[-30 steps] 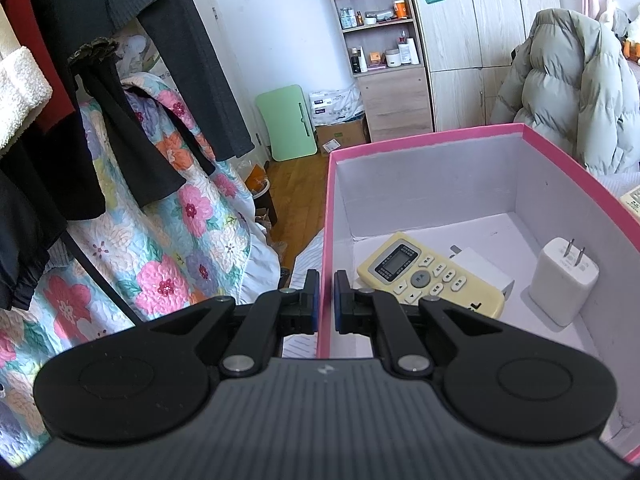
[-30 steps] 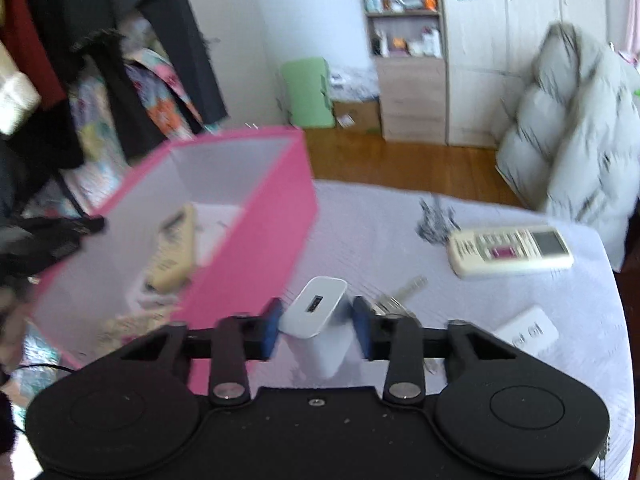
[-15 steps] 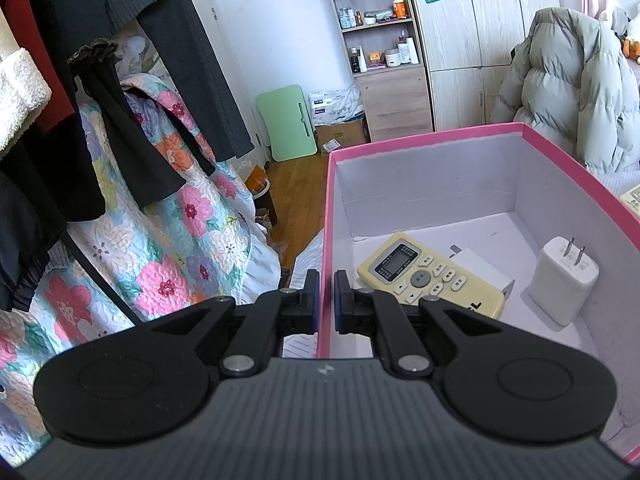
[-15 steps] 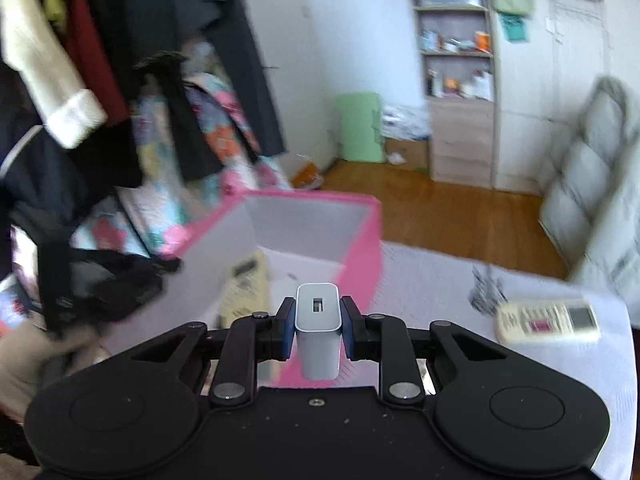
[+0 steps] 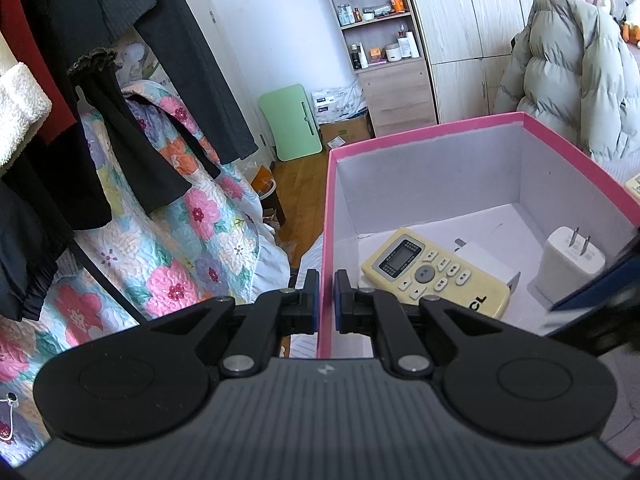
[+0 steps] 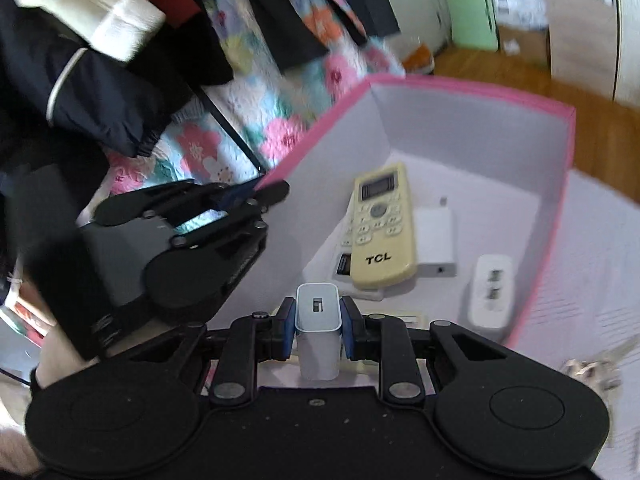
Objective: Organize rigid objects
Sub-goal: 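Place the small white charger into the pink box and open the right gripper, then grasp the small white remote with red button using the right gripper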
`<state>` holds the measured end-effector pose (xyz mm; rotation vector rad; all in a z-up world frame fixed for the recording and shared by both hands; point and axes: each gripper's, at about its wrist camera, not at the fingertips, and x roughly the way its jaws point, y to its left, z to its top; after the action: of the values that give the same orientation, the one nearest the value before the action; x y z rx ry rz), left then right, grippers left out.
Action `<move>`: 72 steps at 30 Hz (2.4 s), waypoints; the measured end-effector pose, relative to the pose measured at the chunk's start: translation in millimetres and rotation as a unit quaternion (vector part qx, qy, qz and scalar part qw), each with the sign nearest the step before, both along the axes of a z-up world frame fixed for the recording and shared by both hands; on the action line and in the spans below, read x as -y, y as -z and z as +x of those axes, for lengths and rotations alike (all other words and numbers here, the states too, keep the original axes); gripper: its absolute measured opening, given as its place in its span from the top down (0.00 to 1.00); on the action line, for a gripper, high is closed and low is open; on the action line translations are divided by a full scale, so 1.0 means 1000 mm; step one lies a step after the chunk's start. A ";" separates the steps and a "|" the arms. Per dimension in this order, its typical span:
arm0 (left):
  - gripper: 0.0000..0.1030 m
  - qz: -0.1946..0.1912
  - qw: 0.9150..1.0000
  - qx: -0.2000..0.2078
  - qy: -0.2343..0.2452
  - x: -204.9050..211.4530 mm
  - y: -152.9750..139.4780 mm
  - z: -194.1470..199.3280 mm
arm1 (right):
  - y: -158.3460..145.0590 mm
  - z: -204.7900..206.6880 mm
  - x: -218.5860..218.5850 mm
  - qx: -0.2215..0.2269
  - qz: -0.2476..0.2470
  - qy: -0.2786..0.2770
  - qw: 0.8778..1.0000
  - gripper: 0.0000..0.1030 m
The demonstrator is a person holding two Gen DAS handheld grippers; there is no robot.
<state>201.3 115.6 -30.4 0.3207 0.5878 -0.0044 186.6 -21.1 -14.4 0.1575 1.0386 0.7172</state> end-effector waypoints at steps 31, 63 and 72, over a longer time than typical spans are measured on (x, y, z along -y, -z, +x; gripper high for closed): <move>0.94 -0.030 1.000 0.006 0.004 -0.005 0.001 0.000 | -0.038 -0.082 0.163 0.098 -0.107 0.242 0.959 0.46; 0.93 -0.032 0.999 0.007 0.020 -0.007 0.001 -0.003 | 0.094 -0.012 0.222 0.052 -0.184 0.384 0.903 0.55; 0.93 -0.034 0.999 0.009 0.023 -0.008 0.001 -0.002 | 0.065 -0.042 0.208 0.069 -0.146 0.362 0.918 0.56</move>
<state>199.0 123.2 -31.5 0.2674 0.5613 -0.0657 144.6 -229.2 -79.4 0.2115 0.8507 -0.1023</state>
